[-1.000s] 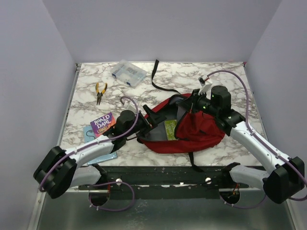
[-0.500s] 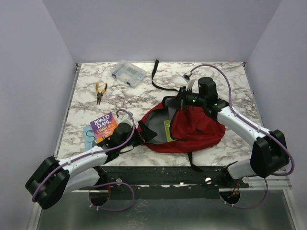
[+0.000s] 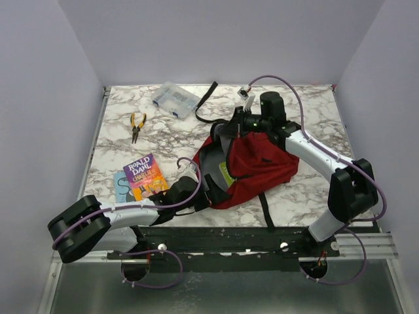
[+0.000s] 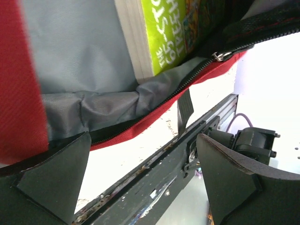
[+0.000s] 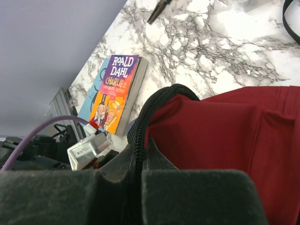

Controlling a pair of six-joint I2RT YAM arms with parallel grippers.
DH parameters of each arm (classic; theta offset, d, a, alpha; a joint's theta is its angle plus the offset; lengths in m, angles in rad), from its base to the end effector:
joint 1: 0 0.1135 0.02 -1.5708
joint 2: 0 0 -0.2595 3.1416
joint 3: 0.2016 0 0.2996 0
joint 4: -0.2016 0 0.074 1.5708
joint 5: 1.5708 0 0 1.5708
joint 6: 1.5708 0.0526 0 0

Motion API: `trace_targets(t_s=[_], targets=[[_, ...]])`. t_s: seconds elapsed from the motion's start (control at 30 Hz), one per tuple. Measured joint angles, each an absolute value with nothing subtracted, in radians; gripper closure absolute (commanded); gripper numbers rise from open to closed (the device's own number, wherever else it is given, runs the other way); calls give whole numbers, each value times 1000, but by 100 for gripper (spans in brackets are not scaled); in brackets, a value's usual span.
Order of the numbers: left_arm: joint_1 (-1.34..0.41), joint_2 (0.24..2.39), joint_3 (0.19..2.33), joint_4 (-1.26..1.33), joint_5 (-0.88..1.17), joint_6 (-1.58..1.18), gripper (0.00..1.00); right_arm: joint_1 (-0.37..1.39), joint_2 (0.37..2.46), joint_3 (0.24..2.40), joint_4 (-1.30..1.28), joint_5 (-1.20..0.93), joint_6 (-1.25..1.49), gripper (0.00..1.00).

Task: Pack the student bag
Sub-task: Place the book in the student bag.

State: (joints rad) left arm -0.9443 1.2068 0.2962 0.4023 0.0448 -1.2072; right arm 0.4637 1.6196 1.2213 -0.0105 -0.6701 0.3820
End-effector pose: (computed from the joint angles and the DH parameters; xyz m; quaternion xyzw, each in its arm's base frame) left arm 0.1538 -0.2165 0.0993 -0.1017 0.8560 -0.4549 0.2236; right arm 0.3720 0.2225 0.2683 -0.2126 0.7814 0.4634 0.3599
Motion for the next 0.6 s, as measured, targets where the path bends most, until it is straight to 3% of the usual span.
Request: trace_targets(t_s=[0.27, 0.47, 0.6], targets=[[-986, 1330, 420, 418, 86, -1231, 5, 479, 1615, 1230, -54, -643, 363, 98], [-1003, 1314, 433, 428, 102, -1216, 5, 485, 1525, 1225, -222, -398, 356, 84], [-987, 1174, 392, 406, 101, -1154, 3, 485, 1433, 1184, -299, -239, 338, 67]])
